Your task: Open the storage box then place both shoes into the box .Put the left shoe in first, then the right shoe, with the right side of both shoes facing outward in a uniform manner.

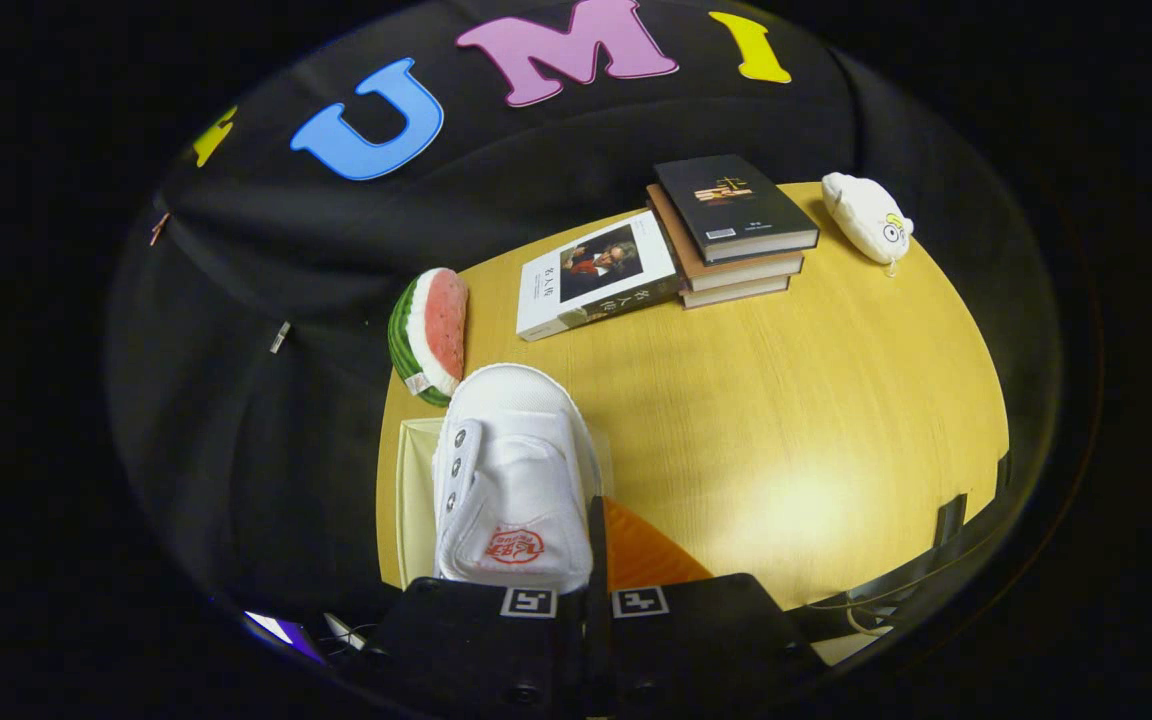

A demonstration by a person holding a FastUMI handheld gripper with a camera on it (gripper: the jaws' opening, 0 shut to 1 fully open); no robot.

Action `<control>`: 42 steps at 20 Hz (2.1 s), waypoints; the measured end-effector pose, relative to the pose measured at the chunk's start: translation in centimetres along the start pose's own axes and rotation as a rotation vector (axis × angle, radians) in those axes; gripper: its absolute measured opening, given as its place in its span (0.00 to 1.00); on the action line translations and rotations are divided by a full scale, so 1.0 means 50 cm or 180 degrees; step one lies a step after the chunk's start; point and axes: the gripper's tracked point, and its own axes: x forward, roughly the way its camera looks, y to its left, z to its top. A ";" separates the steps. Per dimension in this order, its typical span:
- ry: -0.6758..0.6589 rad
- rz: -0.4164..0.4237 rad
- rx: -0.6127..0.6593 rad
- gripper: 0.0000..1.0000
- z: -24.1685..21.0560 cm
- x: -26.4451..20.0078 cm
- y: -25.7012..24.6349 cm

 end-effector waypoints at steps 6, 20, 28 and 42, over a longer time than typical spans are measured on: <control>0.0125 -0.0335 -0.0149 0.05 -0.042 0.078 0.044; -0.0025 -0.0187 -0.0332 0.16 -0.044 0.102 0.097; -0.0197 0.0013 -0.0508 0.99 -0.028 0.069 0.103; -0.0945 -0.0104 -0.0582 0.99 0.113 -0.055 -0.095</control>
